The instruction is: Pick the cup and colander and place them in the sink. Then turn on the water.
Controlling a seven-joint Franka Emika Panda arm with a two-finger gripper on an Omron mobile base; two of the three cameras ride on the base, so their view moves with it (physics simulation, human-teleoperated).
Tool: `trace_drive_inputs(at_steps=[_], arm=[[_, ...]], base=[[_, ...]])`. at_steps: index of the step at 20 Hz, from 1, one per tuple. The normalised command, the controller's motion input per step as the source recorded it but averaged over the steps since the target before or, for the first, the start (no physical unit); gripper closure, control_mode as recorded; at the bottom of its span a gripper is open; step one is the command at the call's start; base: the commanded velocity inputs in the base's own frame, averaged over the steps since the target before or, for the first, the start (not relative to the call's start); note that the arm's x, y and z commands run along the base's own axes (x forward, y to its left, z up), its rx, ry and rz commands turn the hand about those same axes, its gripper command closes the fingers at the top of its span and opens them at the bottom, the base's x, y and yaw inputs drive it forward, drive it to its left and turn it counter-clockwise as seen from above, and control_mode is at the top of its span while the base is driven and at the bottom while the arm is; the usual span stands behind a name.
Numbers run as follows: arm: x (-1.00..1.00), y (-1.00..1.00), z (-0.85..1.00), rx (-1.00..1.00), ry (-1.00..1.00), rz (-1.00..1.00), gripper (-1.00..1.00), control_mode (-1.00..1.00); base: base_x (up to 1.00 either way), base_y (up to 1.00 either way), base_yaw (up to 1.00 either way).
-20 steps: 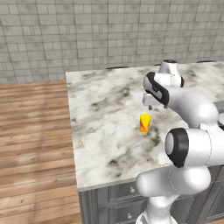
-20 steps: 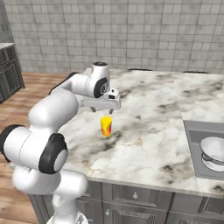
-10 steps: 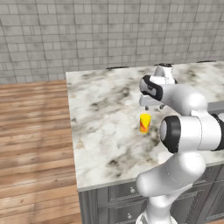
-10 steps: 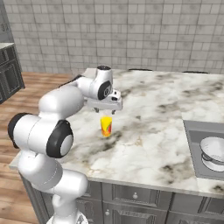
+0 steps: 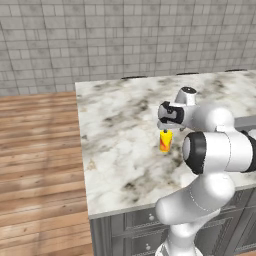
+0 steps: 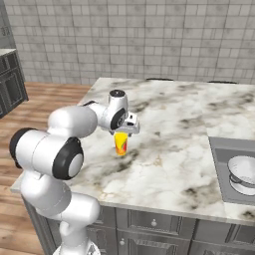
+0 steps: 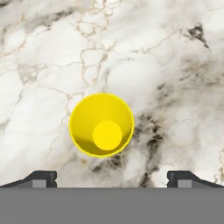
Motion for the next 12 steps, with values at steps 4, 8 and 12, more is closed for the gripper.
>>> trace_drive_inputs(at_steps=[4, 8, 12], arm=[[0.35, 0.0, 0.0, 0.0, 0.07, -0.01, -1.0, -1.0], [0.09, -0.01, 0.0, 0.0, 0.05, -0.01, -1.0, -1.0], [0.03, -0.08, 0.0, 0.0, 0.08, -0.01, -1.0, -1.0]], base=[[0.0, 0.0, 0.0], [0.0, 0.0, 0.0], [0.0, 0.0, 0.0]])
